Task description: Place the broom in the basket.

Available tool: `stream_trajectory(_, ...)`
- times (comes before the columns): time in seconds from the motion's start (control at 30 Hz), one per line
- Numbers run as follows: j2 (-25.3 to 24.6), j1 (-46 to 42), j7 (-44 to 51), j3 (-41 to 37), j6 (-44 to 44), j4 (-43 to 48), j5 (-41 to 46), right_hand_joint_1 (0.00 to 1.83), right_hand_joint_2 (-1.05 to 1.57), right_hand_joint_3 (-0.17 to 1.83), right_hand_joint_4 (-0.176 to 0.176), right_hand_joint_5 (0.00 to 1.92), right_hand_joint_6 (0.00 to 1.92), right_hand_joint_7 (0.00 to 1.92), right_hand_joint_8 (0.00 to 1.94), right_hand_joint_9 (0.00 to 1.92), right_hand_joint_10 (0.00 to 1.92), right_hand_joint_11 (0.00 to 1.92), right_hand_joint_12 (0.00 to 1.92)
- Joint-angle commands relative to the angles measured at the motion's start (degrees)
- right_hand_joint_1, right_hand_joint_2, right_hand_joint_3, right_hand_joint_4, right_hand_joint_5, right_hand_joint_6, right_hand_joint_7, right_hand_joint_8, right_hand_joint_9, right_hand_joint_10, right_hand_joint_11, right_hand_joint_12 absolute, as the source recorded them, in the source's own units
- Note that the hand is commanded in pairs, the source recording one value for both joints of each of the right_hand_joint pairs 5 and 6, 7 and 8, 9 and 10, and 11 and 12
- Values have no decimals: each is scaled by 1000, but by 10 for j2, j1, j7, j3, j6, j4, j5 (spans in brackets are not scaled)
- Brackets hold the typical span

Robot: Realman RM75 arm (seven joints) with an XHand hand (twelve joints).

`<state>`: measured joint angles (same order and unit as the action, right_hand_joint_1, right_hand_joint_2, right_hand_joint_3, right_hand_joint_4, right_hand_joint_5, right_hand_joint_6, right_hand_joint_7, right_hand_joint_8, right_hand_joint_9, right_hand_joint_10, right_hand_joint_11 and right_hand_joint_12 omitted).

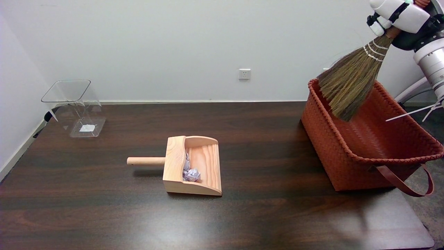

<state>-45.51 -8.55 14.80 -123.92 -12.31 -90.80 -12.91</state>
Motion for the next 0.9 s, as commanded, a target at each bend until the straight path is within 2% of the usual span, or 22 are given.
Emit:
stream_trajectory(0.03, -10, -13, 69, 14, -17, 34, 115, 1342, 1571, 302, 0, 1920, 1920, 1920, 1920, 1920, 1920, 1742, 1742)
stream_trajectory(0.5, -1, 14, 69, 52, -107, 153, 116, 1340, 1571, 293, 0, 1920, 1920, 1920, 1920, 1920, 1920, 1739, 1739)
stream_trajectory(0.9, 17, 33, 69, 23, -106, 155, 116, 1340, 1571, 292, 0, 1920, 1920, 1920, 1920, 1920, 1920, 1737, 1737)
